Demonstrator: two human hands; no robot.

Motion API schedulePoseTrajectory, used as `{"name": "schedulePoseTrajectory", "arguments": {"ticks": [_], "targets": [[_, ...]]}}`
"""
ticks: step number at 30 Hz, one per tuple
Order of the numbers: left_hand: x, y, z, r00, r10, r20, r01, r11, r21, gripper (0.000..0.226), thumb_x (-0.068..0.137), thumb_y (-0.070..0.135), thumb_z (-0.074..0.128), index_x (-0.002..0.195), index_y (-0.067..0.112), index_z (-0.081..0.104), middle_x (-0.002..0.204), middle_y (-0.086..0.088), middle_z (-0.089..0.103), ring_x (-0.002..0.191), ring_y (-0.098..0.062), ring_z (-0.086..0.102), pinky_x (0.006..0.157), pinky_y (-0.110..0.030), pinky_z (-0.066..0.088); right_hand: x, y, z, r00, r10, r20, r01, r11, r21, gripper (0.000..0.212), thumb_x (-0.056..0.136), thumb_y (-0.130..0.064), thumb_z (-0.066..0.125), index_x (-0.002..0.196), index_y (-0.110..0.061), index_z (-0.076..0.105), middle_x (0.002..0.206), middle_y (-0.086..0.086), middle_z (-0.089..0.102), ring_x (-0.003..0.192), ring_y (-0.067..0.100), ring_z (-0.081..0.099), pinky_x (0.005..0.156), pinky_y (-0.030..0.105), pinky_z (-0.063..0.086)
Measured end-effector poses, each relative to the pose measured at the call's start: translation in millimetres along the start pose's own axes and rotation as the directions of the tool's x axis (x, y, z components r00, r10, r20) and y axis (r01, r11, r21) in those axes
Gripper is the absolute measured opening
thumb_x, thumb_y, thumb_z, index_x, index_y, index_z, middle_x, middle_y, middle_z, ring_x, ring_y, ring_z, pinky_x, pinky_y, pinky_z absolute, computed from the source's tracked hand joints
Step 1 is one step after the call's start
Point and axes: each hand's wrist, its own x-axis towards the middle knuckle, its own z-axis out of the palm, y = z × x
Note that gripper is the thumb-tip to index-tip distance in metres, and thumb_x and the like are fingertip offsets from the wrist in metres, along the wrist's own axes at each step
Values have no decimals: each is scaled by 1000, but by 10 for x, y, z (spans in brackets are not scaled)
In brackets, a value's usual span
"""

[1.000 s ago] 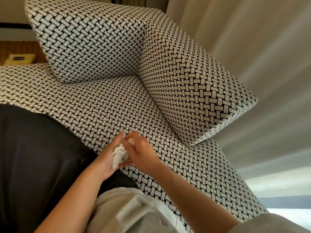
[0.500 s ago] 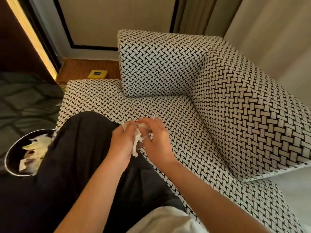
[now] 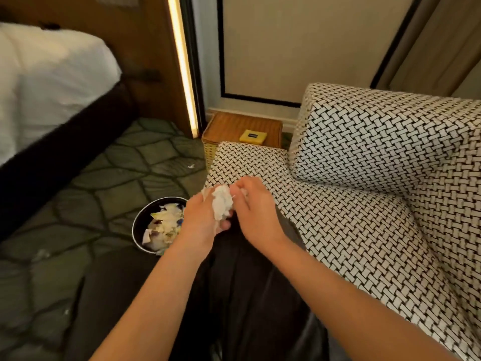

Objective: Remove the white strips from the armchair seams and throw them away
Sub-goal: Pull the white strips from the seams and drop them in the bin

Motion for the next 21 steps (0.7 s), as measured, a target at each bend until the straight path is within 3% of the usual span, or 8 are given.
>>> {"name": "schedulePoseTrajectory", "arguments": {"ticks": [5, 9, 12, 14, 18, 19, 21], "targets": [[296, 49, -421, 999, 4, -51, -8, 997, -82, 22, 93, 7, 42, 79, 15, 57, 64, 0, 55, 46, -8, 44, 33, -13, 31, 345, -46, 453, 991, -28, 130, 27, 1000, 13, 14, 92, -12, 50, 88, -2, 59, 84, 1, 52, 77, 10, 43, 66, 10, 31], [609, 6, -774, 979, -78, -189, 57, 992, -115, 18, 96, 22, 46, 90, 13, 61, 67, -3, 59, 47, -10, 47, 34, -17, 33, 594, 83, 855, 953, 156, 260, -168, 986, 22, 15, 91, -15, 49, 89, -7, 61, 90, 4, 59, 83, 12, 48, 63, 20, 29], [851, -27, -1048, 952, -113, -284, 82, 989, -119, 21, 97, 24, 46, 87, 9, 57, 64, -5, 57, 48, -12, 48, 39, -19, 37, 759, 206, 1139, 921, 253, 296, -267, 964, 7, 16, 92, -21, 50, 87, -11, 61, 88, 1, 58, 83, 10, 49, 61, 18, 31], [1040, -57, -1227, 937, -121, -327, 87, 989, -119, 23, 98, 24, 44, 86, 8, 56, 72, -6, 56, 57, -13, 50, 47, -21, 41, 846, 286, 1296, 896, 307, 322, -315, 949, -27, 18, 92, -22, 51, 94, -8, 63, 93, 1, 59, 86, 10, 50, 70, 19, 35], [1509, -183, -1628, 916, -169, -363, 116, 980, -162, 19, 97, 20, 43, 90, 6, 54, 69, -9, 52, 56, -16, 50, 38, -19, 40, 1012, 487, 1705, 819, 406, 405, -404, 910, -96, 17, 88, -16, 56, 99, -7, 65, 101, 8, 63, 92, 20, 58, 86, 34, 50], [1647, -251, -1739, 908, -168, -384, 132, 984, -119, 18, 96, 18, 45, 89, 5, 55, 71, -11, 55, 59, -20, 54, 43, -22, 46, 1050, 545, 1821, 806, 414, 423, -399, 908, -128, 18, 87, -15, 57, 100, -7, 65, 103, 8, 64, 95, 21, 59, 87, 34, 49], [1888, -409, -1927, 908, -130, -399, 190, 975, 117, 19, 90, 21, 48, 89, 6, 59, 86, -18, 63, 80, -32, 64, 70, -40, 57, 1107, 662, 2014, 782, 430, 450, -370, 903, -219, 21, 86, -14, 57, 104, -9, 65, 107, 8, 64, 98, 21, 58, 82, 28, 47]]}}
